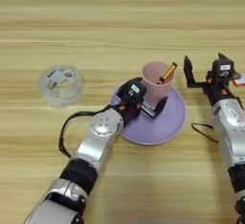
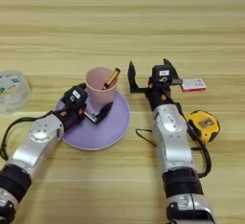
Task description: Move the objects on the table
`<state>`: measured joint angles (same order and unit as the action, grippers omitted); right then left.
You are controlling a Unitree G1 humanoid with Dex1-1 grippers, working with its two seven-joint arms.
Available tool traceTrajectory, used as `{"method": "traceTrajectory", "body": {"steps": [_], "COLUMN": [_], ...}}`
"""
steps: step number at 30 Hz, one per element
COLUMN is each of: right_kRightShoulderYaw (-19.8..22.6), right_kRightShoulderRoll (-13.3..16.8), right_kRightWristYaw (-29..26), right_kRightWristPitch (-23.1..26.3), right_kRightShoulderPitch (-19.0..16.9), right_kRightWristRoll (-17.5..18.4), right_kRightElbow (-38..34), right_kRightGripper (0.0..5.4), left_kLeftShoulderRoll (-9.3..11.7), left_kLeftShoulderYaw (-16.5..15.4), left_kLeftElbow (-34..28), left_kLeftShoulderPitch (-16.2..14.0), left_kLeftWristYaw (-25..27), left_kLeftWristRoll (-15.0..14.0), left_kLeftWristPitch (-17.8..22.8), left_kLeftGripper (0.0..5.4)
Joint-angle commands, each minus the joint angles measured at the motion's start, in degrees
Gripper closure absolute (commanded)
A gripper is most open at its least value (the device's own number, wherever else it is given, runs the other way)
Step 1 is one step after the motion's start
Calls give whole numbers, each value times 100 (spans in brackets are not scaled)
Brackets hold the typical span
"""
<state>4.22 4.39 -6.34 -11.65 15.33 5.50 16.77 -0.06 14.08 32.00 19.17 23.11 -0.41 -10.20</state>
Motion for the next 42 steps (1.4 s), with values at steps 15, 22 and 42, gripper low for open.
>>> {"method": "traceTrajectory", "body": {"steps": [15,22,42], "right_kRightShoulderYaw": [-47,-21,-35], "right_kRightShoulderRoll": [-58,-64,-81], "right_kRightWristYaw": [30,42,50], "right_kRightWristPitch": [162,146,146], "right_kRightShoulderPitch": [-26,-34,-43], "right_kRightWristRoll": [-55,-76,-108], "right_kRightElbow": [-133,-144,-138], "right_kRightGripper": [0,0,0], "left_kLeftShoulderRoll": [-127,-104,62], "left_kLeftShoulderYaw": [-85,-165,-649], "left_kLeftElbow": [-139,-210,-647], "left_kLeftShoulderPitch": [-40,-63,137], "left_kLeftWristYaw": [114,156,63], "left_kLeftWristRoll": [-33,-62,-260], "left_kLeftWristPitch": [-217,-261,-55], "left_kLeftGripper": [51,119,125]}}
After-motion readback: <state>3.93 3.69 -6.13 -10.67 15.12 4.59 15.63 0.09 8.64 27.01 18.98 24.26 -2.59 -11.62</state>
